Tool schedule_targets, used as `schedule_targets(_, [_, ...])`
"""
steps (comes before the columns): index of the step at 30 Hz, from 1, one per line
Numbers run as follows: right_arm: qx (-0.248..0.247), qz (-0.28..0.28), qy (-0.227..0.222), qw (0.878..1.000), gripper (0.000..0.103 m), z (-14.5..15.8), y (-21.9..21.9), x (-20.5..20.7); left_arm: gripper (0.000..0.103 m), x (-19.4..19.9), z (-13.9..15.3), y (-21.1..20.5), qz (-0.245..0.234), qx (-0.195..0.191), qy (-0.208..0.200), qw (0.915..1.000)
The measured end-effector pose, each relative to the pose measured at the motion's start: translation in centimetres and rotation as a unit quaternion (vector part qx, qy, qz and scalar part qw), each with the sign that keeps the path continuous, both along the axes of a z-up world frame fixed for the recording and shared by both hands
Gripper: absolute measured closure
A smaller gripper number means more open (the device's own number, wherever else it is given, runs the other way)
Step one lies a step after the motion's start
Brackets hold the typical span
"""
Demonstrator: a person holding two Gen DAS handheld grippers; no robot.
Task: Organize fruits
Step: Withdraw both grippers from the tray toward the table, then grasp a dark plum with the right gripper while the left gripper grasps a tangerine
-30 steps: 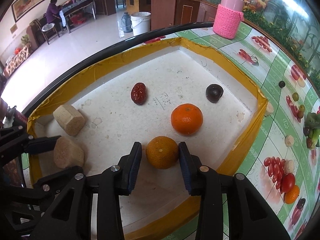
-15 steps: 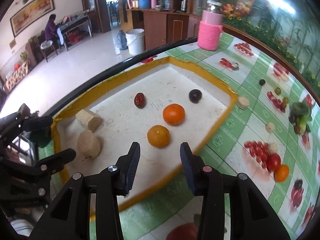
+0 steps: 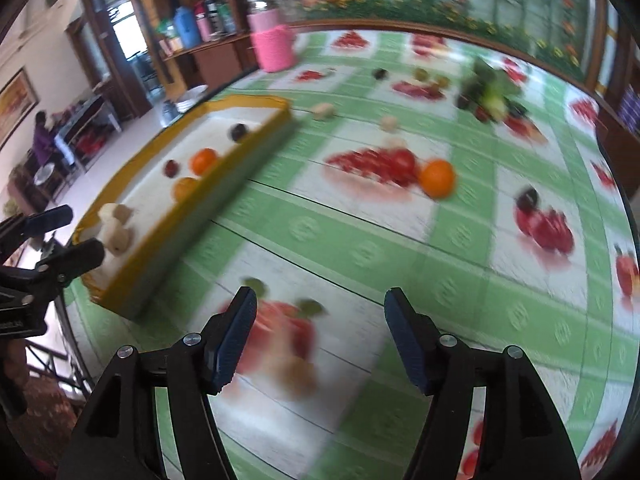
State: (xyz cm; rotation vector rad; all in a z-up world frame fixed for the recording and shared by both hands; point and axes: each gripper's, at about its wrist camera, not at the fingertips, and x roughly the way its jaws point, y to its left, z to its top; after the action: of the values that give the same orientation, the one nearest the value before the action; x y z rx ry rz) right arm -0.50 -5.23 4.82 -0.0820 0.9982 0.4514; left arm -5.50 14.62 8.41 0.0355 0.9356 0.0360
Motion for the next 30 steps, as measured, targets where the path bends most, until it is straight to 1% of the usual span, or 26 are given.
schedule_targets(3, [0.003, -0.034, 0.005, 0.999, 0.037, -0.6, -3.2, 0.3, 0.007, 0.2, -0.2, -2.5, -0.027, 0.007, 0.006, 0.9996])
schedule_targets(6, [0.013, -0.058, 0.007, 0.998, 0.037, -0.8, -5.8, 0.9, 0.007, 0.2, -0.4, -4.4, -0.044, 0.012, 0.013, 0.9989])
schedule_targets(8, [0.016, -0.072, -0.005, 0.997, 0.037, -0.4, -7.3, 1.7, 0.007, 0.3, -0.4, -5.3, -0.05, 0.014, 0.016, 0.9985])
schedule_targets(10, [0.023, -0.092, -0.016, 0.995, 0.037, -0.1, -9.0, 2.9, 0.007, 0.3, -0.3, -6.1, -0.055, 0.017, 0.017, 0.9982])
schedule_targets(13, [0.04, -0.125, -0.021, 0.991, 0.036, 0.1, -11.6, 5.7, 0.007, 0.5, -0.4, -6.9, -0.058, 0.021, 0.021, 0.9979])
schedule_targets(15, [0.044, -0.137, -0.02, 0.989, 0.036, 0.0, -12.6, 7.9, 0.007, 0.8, -0.4, -7.4, -0.058, 0.022, 0.025, 0.9978])
schedule_targets(17, [0.041, -0.135, -0.017, 0.99, 0.036, -0.5, -12.7, 9.8, 0.007, 1.3, -0.6, -8.0, -0.059, 0.024, 0.03, 0.9975])
schedule_targets(19, [0.028, -0.128, -0.017, 0.991, 0.036, -1.2, -12.4, 11.6, 0.007, 1.8, -0.6, -8.5, -0.059, 0.029, 0.032, 0.9973])
schedule_targets(22, [0.002, -0.108, -0.02, 0.994, 0.037, -2.2, -11.7, 13.3, 0.007, 3.0, -0.3, -9.5, -0.06, 0.028, 0.032, 0.9973])
schedule_targets(24, [-0.007, -0.092, -0.016, 0.996, 0.044, -2.9, -11.2, 14.1, 0.007, 4.2, -0.2, -10.2, -0.058, 0.027, 0.033, 0.9974])
schedule_targets(27, [-0.035, -0.075, -0.034, 0.996, 0.058, -3.1, -10.4, 14.4, 0.007, 6.2, -0.4, -11.5, -0.057, 0.017, 0.036, 0.9976])
schedule_targets(29, [-0.047, -0.07, -0.044, 0.995, 0.078, -3.2, -10.4, 14.5, 0.007, 7.8, -0.8, -12.4, -0.055, 0.005, 0.041, 0.9976])
schedule_targets(30, [-0.042, -0.066, -0.045, 0.996, 0.078, -3.2, -10.6, 14.6, 0.007, 8.7, -1.2, -12.9, -0.053, -0.001, 0.046, 0.9976])
